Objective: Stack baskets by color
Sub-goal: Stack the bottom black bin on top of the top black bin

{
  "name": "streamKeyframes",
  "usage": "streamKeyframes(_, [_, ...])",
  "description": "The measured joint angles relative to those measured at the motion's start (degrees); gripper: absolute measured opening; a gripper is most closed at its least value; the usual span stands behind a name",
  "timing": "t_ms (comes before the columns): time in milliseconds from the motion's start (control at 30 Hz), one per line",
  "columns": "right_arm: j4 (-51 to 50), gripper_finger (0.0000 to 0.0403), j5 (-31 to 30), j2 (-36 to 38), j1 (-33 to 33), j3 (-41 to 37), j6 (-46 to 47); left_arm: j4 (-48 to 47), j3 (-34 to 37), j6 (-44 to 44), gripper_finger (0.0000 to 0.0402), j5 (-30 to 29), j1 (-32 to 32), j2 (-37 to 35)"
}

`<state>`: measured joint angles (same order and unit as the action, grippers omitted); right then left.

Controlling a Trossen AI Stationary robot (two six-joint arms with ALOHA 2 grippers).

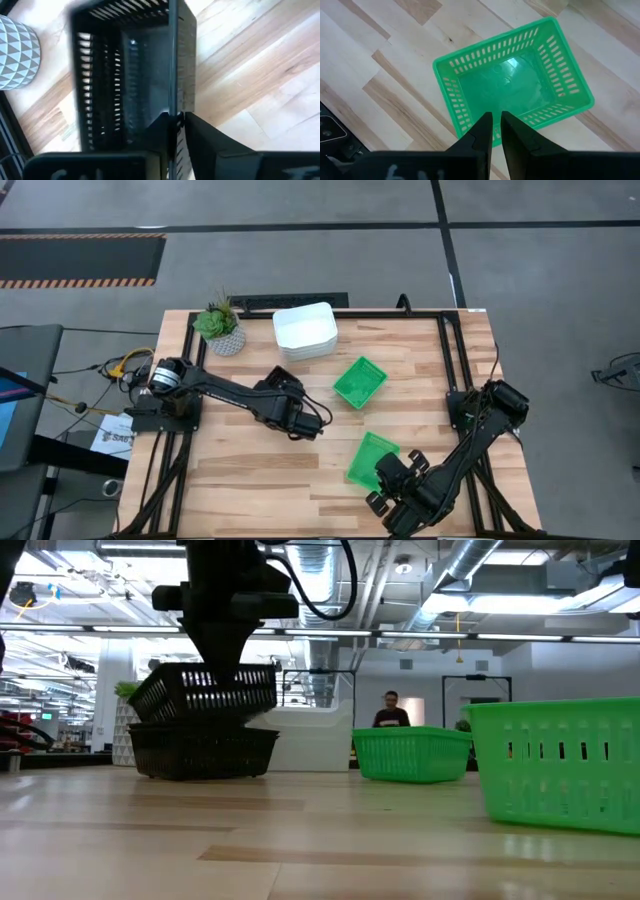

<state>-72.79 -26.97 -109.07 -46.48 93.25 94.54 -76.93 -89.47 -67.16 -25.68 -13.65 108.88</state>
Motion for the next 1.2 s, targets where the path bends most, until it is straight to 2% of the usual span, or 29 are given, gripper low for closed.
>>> streamKeyframes(367, [0.0, 0.0063, -0.1, 0.0, 0.0, 0.0, -0.1, -5.6, 0.0, -0.7, 0.0121, -0.5, -0.2, 0.0])
streamKeyframes(467, [0.0, 0.0063, -0.1, 0.0, 0.0, 0.0, -0.1, -8.5, 0.0, -2.5, 0.0129, -0.5, -0.1, 0.0])
streamKeyframes(567, [0.0, 0.0063, -0.1, 0.0, 0.0, 0.0, -0.1, -5.7, 0.0, -1.5, 0.0129, -0.6, -0.1, 0.0])
streamKeyframes(667, [0.0, 0.0063, -0.1, 0.0, 0.0, 0.0, -0.2, -4.5, -1.1, 1.2, 0.0121, -1.0, -0.1, 0.0])
streamKeyframes(833, [0.0, 0.0063, -0.1, 0.0, 0.0, 0.0, -0.1, -7.7, -3.4, 0.5, 0.0101, -2.7, 0.2, 0.0])
streamKeyframes(967, [0.0, 0.0063, -0.1, 0.0, 0.0, 0.0, -0.1, -0.5, -3.5, 4.5, 0.0062, -2.0, -0.3, 0.0])
streamKeyframes(1100, [0.4, 0.0063, -0.1, 0.0, 0.0, 0.0, -0.1, 4.2, -0.8, 6.6, 0.0010, -2.1, 0.1, 0.0])
streamKeyframes(1200, [1.2, 0.0063, -0.1, 0.0, 0.0, 0.0, -0.1, 4.4, 2.2, 5.1, 0.0007, -2.9, 1.4, 0.0])
